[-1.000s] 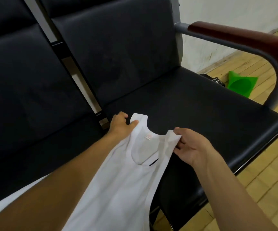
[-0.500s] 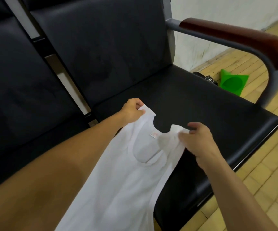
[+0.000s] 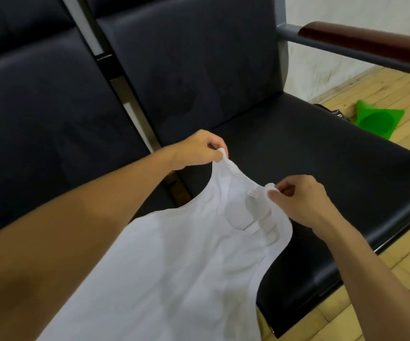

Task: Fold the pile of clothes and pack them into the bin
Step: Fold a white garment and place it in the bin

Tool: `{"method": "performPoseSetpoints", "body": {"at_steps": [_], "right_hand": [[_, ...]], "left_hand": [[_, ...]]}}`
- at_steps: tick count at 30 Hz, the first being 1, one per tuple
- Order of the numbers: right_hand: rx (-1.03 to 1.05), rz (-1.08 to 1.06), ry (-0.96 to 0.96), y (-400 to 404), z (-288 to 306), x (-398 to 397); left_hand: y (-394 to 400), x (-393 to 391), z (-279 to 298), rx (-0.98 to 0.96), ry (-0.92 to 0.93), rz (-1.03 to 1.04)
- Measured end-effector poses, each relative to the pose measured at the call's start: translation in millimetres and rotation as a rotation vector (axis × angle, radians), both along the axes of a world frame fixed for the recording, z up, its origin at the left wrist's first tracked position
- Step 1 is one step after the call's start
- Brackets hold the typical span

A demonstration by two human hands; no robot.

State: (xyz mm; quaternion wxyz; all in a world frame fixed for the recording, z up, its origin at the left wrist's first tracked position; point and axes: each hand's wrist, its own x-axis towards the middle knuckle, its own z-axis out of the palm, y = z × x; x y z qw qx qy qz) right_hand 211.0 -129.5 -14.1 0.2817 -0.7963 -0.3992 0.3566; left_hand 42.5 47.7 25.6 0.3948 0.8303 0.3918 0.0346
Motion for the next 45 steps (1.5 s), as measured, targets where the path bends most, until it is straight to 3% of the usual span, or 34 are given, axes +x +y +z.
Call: {"method": "performPoseSetpoints", "body": {"at_steps": [5,9,12,16,18,21,24,27,31,35,39,42,45], "right_hand": [[0.129,0.421,0.402,-17.5,42.1,-72.8],[-0.18,0.929,0.665,-35.3,40.1,-138.9],[-0.217,0.838,0.519,-34.7,23.9,-144.3],[-0.258,0.607,-0.129,-28.8,3.5,-125.2],[-0.353,0.618,-0.163,-28.1,-3.1,-121.9],[-0.517,0.755,-0.062,-28.3,-12.7,-127.7],[-0.547,0.835,-0.108,-27.6,-23.0,-133.1],[-0.487,0.775,-0.153,-20.4,-24.9,-132.0],[-0.451,0.74,-0.127,-13.5,-23.2,-126.8],[-0.339,0.719,-0.084,-7.2,-14.6,-118.0],[0.007,0.762,0.197,-7.2,11.4,-129.3],[0.278,0.722,0.226,-13.7,44.9,-152.5],[0.418,0.793,0.214,-20.6,95.2,-179.7]], "left_hand": [[-14.3,-115.4,38.8,-0.185,0.077,0.029],[-26.9,-193.2,41.0,-0.429,0.427,-0.006],[-30.1,-210.8,20.0,-0.273,0.546,0.048],[-29.0,-190.9,-24.6,0.065,0.528,-0.051],[-29.3,-165.7,-47.0,0.123,0.545,-0.175],[-20.7,-131.8,-64.2,0.055,0.578,-0.208],[-12.6,-119.6,-62.3,-0.002,0.598,-0.3],[-21.4,-127.3,-58.1,-0.044,0.408,-0.252],[-39.1,-154.6,-40.9,-0.081,0.105,-0.013],[-55.8,-201.0,0.6,0.013,0.087,0.077],[-84.0,-255.6,57.6,0.155,0.114,0.208],[-120.6,-300.1,102.4,0.365,0.064,0.311],[-162.3,-336.8,143.3,0.481,-0.026,0.409]]}}
